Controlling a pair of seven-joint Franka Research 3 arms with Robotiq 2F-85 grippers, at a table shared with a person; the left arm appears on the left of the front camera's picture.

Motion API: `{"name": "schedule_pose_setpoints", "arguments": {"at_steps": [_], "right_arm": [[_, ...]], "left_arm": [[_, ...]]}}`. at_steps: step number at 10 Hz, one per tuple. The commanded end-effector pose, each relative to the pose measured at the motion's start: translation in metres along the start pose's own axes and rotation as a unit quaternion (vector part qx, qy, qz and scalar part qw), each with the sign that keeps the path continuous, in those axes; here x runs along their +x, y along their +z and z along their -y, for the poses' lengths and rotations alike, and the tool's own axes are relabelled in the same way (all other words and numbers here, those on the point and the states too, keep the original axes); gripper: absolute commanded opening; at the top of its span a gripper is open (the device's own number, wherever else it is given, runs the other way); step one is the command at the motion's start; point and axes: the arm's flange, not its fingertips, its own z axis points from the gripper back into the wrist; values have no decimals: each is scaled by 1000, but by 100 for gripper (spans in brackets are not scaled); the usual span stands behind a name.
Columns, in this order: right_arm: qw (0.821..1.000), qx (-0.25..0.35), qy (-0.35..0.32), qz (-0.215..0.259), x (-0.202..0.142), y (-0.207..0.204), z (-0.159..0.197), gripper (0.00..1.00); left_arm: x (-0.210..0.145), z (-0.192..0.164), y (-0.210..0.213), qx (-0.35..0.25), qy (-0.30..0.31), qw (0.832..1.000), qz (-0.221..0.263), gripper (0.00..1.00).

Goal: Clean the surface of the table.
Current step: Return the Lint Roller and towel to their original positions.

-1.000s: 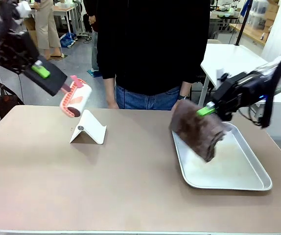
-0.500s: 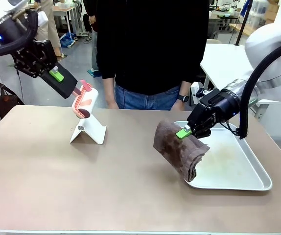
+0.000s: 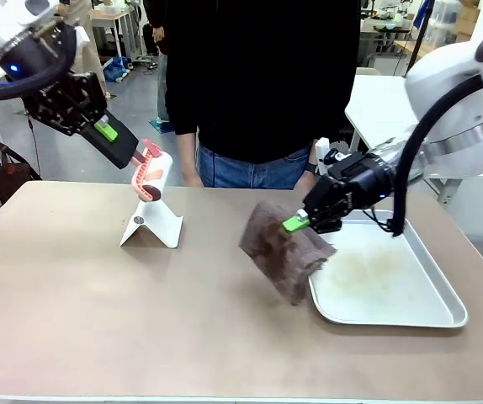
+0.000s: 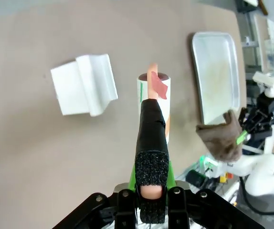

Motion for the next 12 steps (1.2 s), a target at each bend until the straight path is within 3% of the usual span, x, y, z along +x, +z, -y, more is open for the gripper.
{"name": "schedule_pose_setpoints", "arguments": {"at_steps": [1, 5, 6, 12], "right_arm": [[999, 4, 14, 50, 31, -26, 16, 11], [994, -60, -15, 90, 60, -68, 36, 11], [994, -57, -20, 91, 63, -66, 39, 11], [990, -55, -52, 118, 76, -55, 56, 11]], "left_arm": [[26, 2, -10, -7, 36, 999, 15, 22], [47, -5, -53, 28, 42, 999, -8, 22], [49, -7, -65, 66, 40, 997, -13, 22], [58, -22, -110, 58, 71, 994, -63, 22]]}}
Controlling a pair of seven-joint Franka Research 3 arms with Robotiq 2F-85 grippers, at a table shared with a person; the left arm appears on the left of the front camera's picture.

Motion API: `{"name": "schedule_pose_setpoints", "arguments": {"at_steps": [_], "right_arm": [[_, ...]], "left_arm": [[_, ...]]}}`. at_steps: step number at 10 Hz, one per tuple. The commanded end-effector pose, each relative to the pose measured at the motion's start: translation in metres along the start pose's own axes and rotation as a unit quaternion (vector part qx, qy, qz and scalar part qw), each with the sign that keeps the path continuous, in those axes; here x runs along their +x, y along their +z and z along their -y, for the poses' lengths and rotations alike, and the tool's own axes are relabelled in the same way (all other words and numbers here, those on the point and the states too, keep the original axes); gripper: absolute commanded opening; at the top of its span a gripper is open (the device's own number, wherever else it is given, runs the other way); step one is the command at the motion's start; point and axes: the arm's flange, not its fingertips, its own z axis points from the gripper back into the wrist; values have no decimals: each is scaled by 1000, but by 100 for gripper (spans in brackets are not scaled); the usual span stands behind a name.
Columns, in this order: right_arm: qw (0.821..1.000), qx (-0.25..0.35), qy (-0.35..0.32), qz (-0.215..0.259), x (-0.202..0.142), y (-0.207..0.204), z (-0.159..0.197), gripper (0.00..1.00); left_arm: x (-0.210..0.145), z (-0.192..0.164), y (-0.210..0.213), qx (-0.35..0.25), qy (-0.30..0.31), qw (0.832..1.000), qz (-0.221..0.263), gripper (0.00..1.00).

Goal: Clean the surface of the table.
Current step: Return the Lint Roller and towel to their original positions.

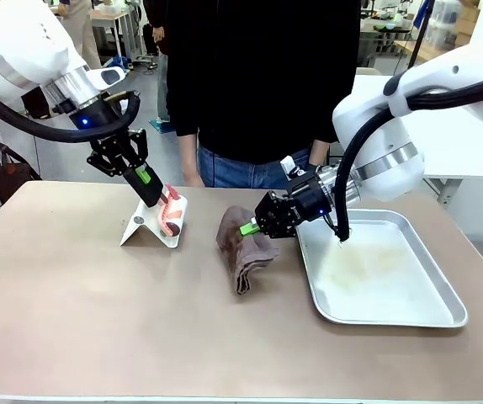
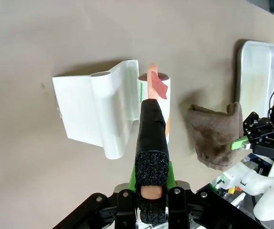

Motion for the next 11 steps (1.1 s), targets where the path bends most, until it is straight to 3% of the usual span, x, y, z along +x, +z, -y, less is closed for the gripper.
{"name": "schedule_pose_setpoints", "arguments": {"at_steps": [1, 7, 11], "right_arm": [[1000, 5, -14, 20, 7, 1, -1, 11], [999, 1, -28, 40, 10, 7, 8, 11], [999, 1, -33, 40, 10, 9, 12, 11]], "left_arm": [[5, 6, 2, 13, 13, 1000, 4, 22], [5, 0, -14, 5, 18, 1000, 19, 22], [3, -15, -20, -52, 17, 998, 36, 22]]}}
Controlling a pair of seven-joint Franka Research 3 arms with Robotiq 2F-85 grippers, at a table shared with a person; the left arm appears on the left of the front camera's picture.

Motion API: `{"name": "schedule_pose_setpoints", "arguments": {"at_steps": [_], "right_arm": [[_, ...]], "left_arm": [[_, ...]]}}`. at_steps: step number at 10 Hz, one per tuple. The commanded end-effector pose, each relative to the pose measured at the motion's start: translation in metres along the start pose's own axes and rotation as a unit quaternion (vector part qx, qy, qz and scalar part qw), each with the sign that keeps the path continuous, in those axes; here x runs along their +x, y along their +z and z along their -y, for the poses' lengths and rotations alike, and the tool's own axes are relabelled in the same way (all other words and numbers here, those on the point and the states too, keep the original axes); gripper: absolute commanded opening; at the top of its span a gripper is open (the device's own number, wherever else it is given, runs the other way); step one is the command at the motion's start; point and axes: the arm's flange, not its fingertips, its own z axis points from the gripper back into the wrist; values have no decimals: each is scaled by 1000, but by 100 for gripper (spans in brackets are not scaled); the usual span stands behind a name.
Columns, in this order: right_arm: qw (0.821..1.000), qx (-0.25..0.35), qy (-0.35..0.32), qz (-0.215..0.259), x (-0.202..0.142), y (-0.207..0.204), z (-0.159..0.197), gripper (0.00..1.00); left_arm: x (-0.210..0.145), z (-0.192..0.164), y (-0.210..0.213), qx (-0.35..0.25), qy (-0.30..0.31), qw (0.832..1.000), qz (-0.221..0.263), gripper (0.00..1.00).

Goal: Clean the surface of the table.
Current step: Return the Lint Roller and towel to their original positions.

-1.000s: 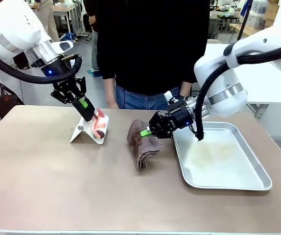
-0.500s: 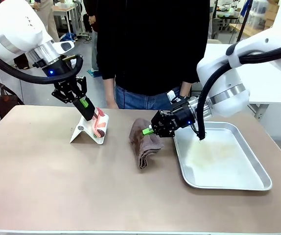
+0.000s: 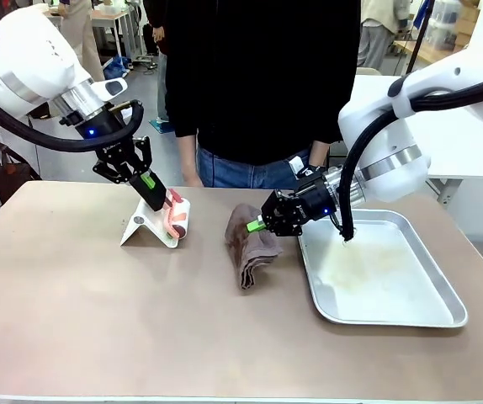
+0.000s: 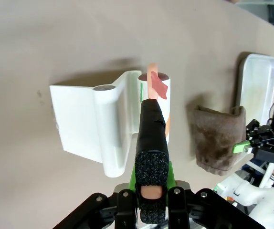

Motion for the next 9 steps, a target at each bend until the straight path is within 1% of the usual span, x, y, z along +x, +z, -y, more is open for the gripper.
{"name": "schedule_pose_setpoints", "arguments": {"at_steps": [1, 3, 5, 7, 9], "right_arm": [[1000, 7, -17, 14, 4, -1, 0, 11], [1000, 10, -22, 11, 4, 0, 1, 11], [999, 14, -27, 21, 6, 6, 4, 11], [999, 8, -28, 29, 5, 13, 4, 11], [998, -25, -32, 41, 5, 17, 7, 11]], "left_arm": [[-5, -8, -4, -35, -9, 999, 19, 22], [-5, -17, -1, -54, -14, 998, 18, 22], [-8, -32, 6, -68, -23, 997, 25, 22], [-12, -42, 5, -76, -29, 996, 22, 22], [-12, -45, 2, -77, -26, 996, 22, 22]]}}
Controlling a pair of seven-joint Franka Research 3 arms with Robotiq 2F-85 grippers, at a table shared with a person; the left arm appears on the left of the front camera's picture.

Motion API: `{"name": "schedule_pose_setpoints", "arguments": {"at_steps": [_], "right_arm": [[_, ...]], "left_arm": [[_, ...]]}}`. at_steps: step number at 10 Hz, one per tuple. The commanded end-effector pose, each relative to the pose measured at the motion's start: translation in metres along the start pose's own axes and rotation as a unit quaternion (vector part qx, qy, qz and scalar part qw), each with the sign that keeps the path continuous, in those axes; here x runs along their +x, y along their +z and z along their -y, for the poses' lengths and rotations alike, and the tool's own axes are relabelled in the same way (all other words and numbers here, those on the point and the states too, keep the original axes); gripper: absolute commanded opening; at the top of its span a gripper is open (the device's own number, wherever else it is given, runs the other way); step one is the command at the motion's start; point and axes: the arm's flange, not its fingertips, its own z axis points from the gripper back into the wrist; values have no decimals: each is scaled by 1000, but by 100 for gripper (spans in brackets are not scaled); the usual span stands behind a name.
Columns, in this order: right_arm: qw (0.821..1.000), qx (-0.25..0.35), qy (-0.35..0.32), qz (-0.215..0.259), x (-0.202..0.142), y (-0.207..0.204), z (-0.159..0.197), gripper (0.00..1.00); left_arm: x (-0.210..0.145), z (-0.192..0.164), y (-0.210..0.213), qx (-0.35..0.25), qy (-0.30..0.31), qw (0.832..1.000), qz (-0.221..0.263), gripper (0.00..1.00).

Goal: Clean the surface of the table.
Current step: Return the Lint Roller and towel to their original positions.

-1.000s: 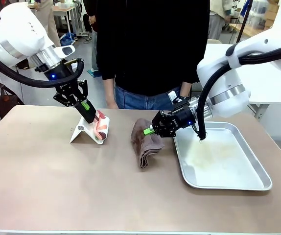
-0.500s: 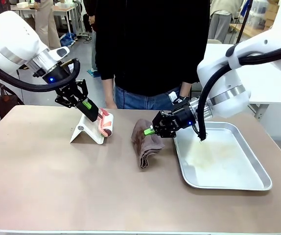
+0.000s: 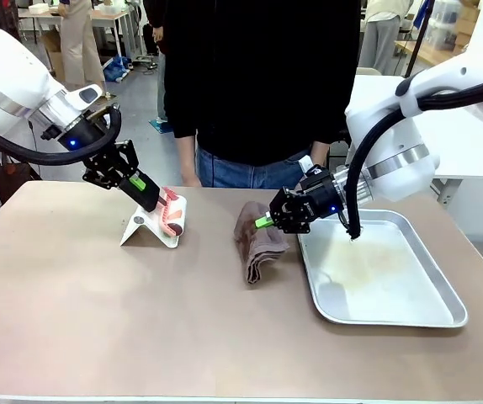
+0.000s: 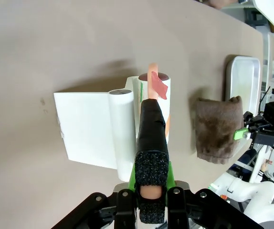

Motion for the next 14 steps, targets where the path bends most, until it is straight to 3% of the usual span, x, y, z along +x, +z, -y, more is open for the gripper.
{"name": "schedule_pose_setpoints", "arguments": {"at_steps": [1, 9, 14], "right_arm": [[999, -33, -15, 25, -3, 3, -4, 11], [991, -123, -42, 41, -5, 12, -3, 11], [980, -198, -30, 20, -2, -2, -36, 11]], "left_arm": [[-7, 0, 0, -18, -8, 1000, 3, 22], [-1, -8, -12, -22, -28, 999, -14, 22], [0, -12, -13, -21, -28, 999, -20, 22]]}}
